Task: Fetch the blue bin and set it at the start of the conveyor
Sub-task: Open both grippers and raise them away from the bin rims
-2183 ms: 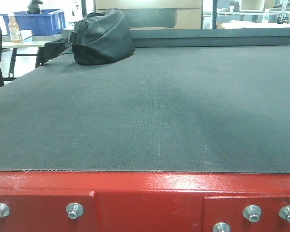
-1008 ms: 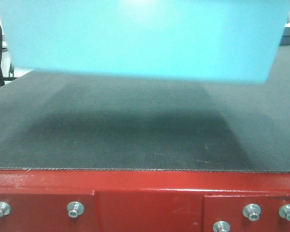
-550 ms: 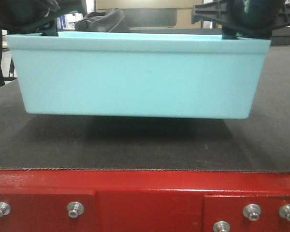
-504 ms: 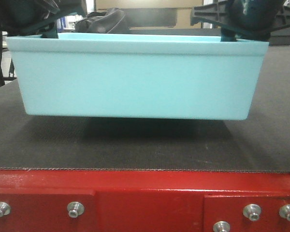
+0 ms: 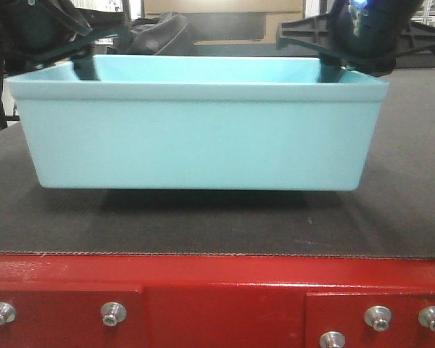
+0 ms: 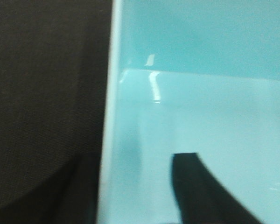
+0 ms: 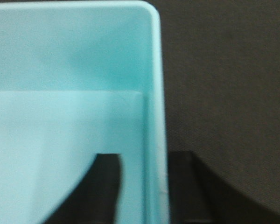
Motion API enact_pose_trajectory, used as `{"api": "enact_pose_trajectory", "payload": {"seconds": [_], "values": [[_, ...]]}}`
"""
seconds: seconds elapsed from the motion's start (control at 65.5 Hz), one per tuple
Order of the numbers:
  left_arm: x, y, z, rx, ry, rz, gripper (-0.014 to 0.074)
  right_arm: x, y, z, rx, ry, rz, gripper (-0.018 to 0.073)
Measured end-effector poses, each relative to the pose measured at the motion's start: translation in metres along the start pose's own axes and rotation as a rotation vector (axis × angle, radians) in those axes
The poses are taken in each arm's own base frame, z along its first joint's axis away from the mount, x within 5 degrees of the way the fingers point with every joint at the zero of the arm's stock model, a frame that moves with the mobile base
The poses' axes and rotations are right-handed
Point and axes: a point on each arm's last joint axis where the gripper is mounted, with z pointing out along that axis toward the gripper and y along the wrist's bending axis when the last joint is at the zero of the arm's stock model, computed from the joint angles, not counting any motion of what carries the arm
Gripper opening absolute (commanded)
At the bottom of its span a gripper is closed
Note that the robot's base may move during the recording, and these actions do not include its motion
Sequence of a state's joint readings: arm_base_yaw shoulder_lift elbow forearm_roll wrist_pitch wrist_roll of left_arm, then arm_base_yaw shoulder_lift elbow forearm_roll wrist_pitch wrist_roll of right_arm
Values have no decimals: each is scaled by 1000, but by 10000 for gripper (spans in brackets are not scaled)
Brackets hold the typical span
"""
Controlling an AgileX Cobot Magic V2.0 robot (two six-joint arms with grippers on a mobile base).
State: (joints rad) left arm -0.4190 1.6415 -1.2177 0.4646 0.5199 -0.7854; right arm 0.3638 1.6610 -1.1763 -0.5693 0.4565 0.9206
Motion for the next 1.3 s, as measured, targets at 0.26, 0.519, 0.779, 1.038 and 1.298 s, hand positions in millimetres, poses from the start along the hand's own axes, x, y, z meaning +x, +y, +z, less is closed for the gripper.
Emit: {"api": "enact_pose_trajectory", "payload": {"seconds": [0.26,0.519,0.779,1.038,1.298], "values": [[-9,5,-4,-29,-8,-12,433,3,-2,-1,39,31,-2,304],[-11,10,-9,-50,-3,-19,351,-4,-3,-14,27,-4,3,292],[-26,17,-59,-28,-98,-52,35,-24,-7,-65,-23,-134,15,-20],[-20,18,-95,67,-196,-63,-111,-28,-5,-100,-93,-222,7,-162],[14,20,-91,198,-259,-37,-111,8,-8,-97,-216,-274,-106,-163]]}}
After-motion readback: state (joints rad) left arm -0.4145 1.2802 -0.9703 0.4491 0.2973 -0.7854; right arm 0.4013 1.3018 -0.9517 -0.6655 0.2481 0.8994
